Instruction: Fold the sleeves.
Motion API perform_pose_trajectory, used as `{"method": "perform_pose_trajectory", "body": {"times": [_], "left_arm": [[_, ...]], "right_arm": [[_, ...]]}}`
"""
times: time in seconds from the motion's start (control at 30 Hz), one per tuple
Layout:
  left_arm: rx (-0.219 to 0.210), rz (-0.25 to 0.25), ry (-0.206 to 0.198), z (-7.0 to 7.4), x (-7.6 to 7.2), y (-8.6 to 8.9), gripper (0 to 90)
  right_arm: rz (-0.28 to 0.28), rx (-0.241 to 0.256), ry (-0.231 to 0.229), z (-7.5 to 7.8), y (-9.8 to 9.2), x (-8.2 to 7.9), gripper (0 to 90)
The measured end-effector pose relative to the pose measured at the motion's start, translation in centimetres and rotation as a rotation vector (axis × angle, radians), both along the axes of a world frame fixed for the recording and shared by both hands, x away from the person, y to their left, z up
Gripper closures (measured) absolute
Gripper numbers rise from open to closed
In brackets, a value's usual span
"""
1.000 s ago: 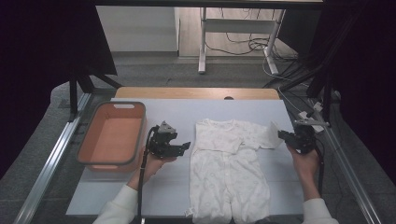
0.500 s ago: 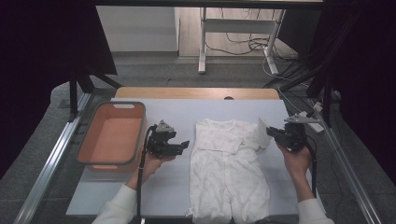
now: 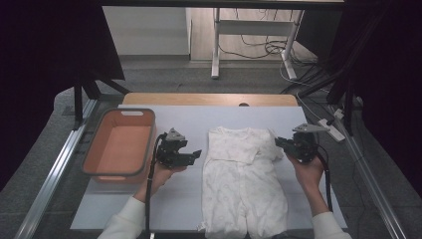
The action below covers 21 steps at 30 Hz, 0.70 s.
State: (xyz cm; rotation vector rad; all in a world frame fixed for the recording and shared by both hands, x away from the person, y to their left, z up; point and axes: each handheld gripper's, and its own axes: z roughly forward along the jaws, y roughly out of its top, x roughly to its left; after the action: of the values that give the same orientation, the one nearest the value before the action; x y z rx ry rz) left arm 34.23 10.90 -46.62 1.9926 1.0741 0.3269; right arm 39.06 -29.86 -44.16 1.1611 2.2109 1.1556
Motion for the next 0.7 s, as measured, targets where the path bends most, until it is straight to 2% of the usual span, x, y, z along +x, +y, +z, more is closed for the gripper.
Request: {"method": "perform_pose_trajectory", "body": {"times": [0.7], "left_arm": [[-0.001, 0.003, 0.001, 0.0, 0.1, 0.1, 31.9]], "right_arm": [[0.058, -0.014, -0.002, -0.2, 2.6, 0.1, 85.0]]}}
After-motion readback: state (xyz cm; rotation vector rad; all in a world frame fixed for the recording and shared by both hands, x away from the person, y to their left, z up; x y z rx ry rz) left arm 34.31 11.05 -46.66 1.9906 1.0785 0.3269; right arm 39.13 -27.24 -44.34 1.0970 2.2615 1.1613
